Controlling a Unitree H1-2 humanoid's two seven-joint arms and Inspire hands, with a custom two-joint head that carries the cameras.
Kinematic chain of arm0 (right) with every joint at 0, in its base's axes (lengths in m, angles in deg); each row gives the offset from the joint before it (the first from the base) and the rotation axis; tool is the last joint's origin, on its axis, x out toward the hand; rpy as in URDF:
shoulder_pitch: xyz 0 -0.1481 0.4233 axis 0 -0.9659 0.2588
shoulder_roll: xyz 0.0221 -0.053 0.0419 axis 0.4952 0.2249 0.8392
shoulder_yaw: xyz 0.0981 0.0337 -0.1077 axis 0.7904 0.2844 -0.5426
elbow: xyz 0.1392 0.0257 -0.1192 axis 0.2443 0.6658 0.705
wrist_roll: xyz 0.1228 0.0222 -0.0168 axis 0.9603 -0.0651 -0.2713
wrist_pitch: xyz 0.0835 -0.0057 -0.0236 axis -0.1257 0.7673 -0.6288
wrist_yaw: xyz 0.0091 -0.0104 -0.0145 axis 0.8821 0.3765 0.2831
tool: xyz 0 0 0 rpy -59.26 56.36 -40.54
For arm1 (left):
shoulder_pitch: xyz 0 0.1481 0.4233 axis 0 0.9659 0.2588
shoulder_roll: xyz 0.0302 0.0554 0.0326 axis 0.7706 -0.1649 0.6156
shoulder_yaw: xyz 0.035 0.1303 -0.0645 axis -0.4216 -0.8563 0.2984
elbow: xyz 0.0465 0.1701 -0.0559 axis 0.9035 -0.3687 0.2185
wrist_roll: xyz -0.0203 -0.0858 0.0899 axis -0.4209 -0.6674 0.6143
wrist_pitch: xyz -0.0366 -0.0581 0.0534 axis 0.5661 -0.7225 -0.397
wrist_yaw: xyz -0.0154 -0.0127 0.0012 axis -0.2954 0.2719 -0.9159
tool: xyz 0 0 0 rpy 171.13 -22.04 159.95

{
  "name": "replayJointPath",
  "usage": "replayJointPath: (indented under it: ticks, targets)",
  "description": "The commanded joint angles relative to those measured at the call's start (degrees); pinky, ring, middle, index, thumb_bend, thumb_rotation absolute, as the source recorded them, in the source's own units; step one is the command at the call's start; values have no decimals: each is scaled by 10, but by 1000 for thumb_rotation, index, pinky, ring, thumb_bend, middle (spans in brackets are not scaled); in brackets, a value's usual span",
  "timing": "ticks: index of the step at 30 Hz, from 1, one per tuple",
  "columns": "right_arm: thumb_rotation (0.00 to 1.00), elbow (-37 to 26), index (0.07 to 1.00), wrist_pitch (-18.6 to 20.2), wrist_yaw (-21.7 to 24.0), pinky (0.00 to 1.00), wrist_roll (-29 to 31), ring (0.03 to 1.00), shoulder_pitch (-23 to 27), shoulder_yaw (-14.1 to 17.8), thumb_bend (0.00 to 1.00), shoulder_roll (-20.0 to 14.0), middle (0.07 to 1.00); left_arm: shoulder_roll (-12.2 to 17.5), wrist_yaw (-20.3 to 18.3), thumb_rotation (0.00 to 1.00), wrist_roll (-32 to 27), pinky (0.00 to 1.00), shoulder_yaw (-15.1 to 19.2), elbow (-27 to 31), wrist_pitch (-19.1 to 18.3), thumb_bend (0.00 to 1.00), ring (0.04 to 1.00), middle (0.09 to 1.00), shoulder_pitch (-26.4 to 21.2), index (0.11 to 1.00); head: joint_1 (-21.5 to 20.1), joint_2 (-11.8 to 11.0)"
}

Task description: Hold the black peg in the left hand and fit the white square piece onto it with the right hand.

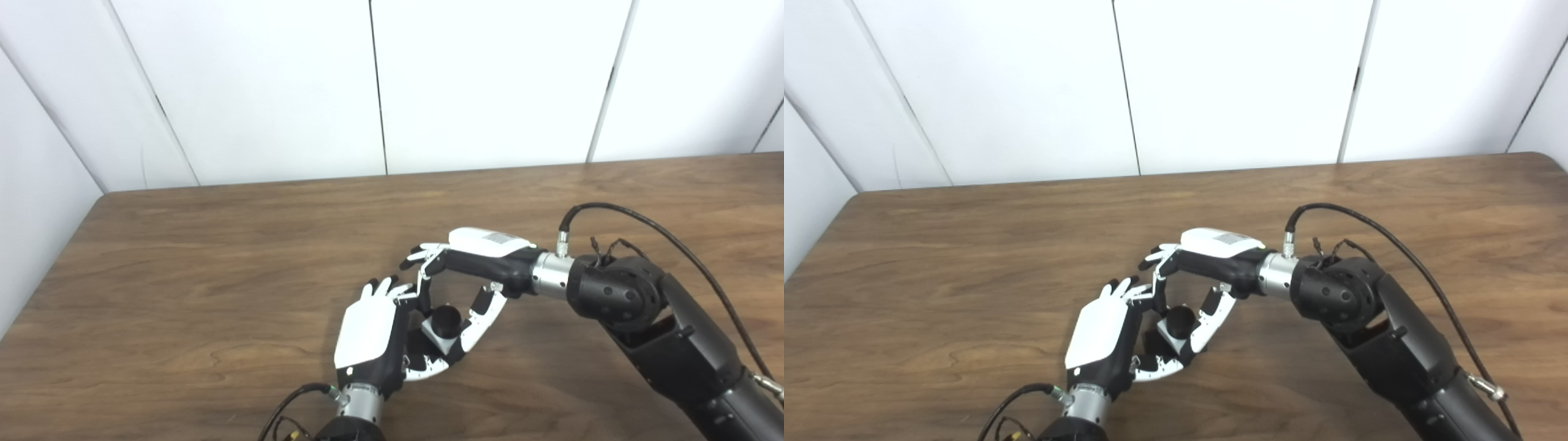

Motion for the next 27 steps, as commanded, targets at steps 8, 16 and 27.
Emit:
replayJointPath:
  ticks: [8, 16, 27]
  targets:
    - [310, -17, 764, 6, -5, 855, 7, 967, 30, 14, 1000, -5, 906, 5, -13, 89, 5, 1000, 2, 2, -3, 512, 953, 843, 0, 486, -1, 1]
    - [312, -21, 758, 14, -3, 852, 9, 963, 34, 20, 1000, -12, 904, 12, -22, 92, 0, 1000, 11, 4, -7, 511, 950, 844, -1, 489, -3, 0]
    - [293, -19, 754, 21, -8, 837, 4, 954, 31, 27, 1000, -13, 900, 28, -40, 439, -5, 980, 30, 32, 0, 806, 899, 803, 0, 539, -4, -5]
